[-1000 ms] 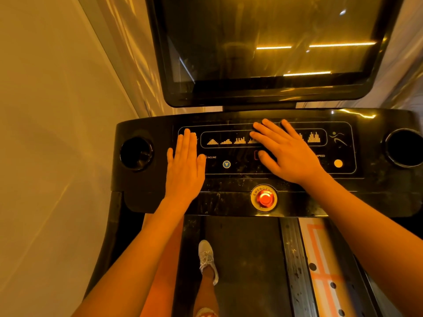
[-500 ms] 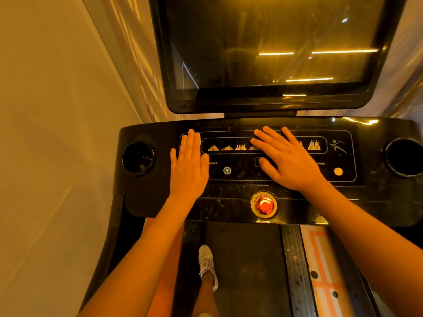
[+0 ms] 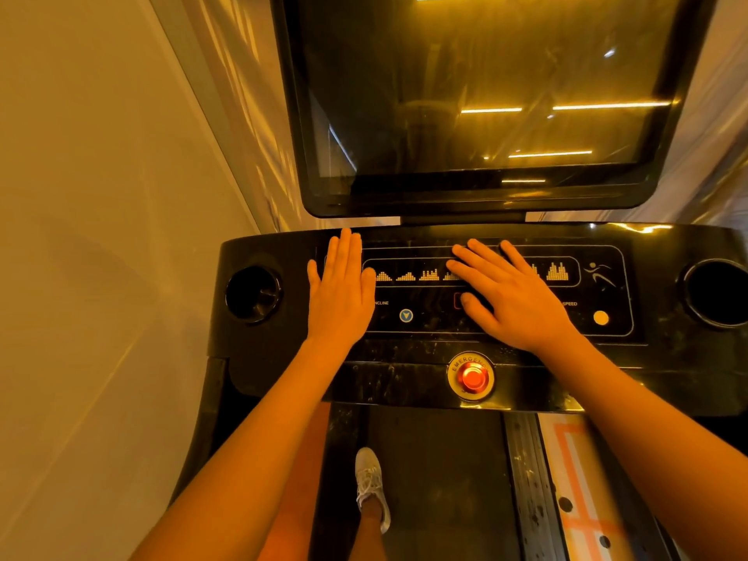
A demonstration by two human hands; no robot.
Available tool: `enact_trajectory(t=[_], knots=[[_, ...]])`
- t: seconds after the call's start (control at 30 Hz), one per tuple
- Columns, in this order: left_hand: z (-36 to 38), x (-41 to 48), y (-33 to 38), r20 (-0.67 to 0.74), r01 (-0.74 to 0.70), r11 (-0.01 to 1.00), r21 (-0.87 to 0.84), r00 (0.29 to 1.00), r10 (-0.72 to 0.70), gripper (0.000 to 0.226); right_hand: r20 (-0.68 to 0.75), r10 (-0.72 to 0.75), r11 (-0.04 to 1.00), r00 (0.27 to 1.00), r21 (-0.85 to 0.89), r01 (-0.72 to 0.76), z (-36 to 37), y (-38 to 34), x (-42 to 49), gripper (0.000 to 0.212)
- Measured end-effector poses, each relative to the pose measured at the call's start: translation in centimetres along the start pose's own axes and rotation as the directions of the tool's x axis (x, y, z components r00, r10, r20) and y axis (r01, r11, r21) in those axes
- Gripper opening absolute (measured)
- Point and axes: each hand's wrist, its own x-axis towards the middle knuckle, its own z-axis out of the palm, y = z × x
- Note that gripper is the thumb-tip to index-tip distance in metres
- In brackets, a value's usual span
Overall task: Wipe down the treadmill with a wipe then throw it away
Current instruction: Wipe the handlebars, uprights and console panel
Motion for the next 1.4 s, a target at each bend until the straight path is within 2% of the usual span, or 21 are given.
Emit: enact_trajectory(t=[0.13, 0.27, 0.37, 0.6, 0.87, 1.07, 1.3, 1.4], knots=[[0.2, 0.1, -0.1, -0.008, -0.018, 1.0, -0.022, 1.0, 0.018, 0.059, -0.004, 0.001, 1.0, 1.0, 0.005, -0.001, 0.1, 0.0, 0.0, 0.056], [1.5, -5.5, -1.0, -0.032, -0.016, 0.997, -0.079, 0.999, 0.013, 0.06, -0.011, -0.005, 1.0, 1.0, 0.007, 0.005, 0.1, 0.1, 0.1, 0.056], [2.5, -8.5, -1.7, -0.002, -0.005, 0.998, -0.059, 1.0, 0.005, 0.063, -0.017, -0.001, 1.0, 1.0, 0.0, 0.001, 0.2, 0.1, 0.0, 0.056], [1.5, -4.5, -1.5, -0.001, 0.003, 1.0, 0.004, 1.0, -0.003, 0.062, -0.002, 0.002, 1.0, 1.0, -0.009, -0.002, 0.1, 0.0, -0.1, 0.055], [3.8, -12.9, -2.9, 0.012, 0.01, 0.996, -0.088, 1.0, -0.009, 0.065, -0.025, -0.003, 1.0, 1.0, 0.009, 0.004, 0.1, 0.1, -0.1, 0.055], [2.8, -8.4, -2.1, -0.034, 0.009, 1.0, -0.016, 0.999, -0.01, 0.064, -0.015, -0.009, 1.0, 1.0, 0.011, 0.009, 0.1, 0.0, 0.0, 0.055], [4.2, -13.4, -2.3, 0.01, 0.042, 0.996, -0.078, 0.999, -0.041, 0.064, -0.018, -0.006, 1.0, 1.0, 0.016, 0.007, 0.0, 0.0, 0.0, 0.055], [3.7, -11.6, -2.0, -0.002, 0.029, 0.999, -0.044, 1.0, -0.029, 0.064, -0.019, -0.005, 1.0, 1.0, 0.016, 0.006, 0.1, 0.0, 0.0, 0.055]])
